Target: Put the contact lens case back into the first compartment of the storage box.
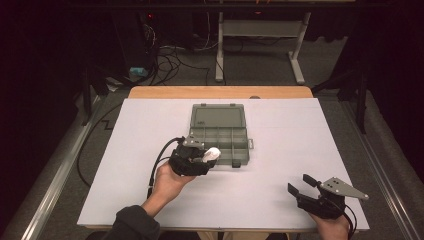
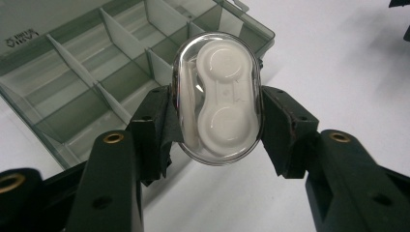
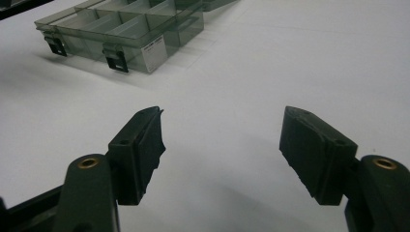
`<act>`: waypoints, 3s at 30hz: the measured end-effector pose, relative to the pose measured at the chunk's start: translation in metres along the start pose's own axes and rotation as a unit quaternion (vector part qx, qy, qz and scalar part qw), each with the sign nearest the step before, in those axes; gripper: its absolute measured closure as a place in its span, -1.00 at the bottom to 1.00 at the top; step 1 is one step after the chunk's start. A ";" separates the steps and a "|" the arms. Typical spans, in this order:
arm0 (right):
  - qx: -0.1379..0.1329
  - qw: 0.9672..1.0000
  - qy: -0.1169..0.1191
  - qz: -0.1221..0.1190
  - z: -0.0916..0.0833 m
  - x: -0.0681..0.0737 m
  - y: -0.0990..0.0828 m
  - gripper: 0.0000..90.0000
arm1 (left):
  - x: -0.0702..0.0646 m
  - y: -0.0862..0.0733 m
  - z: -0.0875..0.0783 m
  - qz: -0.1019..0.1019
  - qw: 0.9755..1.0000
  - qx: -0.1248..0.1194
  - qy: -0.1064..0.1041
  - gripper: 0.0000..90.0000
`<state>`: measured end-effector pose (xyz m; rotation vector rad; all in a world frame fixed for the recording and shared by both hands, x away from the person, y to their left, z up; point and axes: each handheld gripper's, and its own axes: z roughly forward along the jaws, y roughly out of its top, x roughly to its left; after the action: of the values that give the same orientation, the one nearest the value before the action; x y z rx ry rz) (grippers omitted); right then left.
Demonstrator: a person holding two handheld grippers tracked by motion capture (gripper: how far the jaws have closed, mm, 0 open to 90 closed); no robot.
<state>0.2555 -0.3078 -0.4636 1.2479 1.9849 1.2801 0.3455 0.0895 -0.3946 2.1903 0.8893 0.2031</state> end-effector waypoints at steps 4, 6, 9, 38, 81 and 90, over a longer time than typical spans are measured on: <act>0.000 1.000 0.000 0.000 0.000 0.000 0.000 -0.28 | 0.003 0.004 -0.001 -0.001 1.000 -0.002 0.005 0.08; -0.001 1.000 0.000 0.000 0.000 0.000 0.000 -0.28 | 0.005 0.007 -0.002 0.000 1.000 -0.002 0.009 0.08; -0.001 1.000 0.000 0.002 0.000 -0.001 0.000 -0.28 | 0.009 0.011 -0.004 -0.002 1.000 -0.006 0.013 0.08; -0.004 1.000 0.003 0.006 -0.001 -0.001 0.000 -0.28 | 0.039 0.029 0.001 -0.031 0.999 -0.006 0.041 0.08; -0.003 1.000 0.004 0.006 0.000 -0.001 0.000 -0.29 | 0.069 0.036 0.015 -0.073 0.995 -0.003 0.074 0.08; -0.003 1.000 0.005 0.005 0.000 -0.001 0.000 -0.29 | 0.073 0.035 0.024 -0.076 0.994 0.009 0.083 0.08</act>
<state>0.2561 -0.3090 -0.4635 1.2539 1.9827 1.2978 0.4284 0.1068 -0.3961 2.1345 1.1496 0.3074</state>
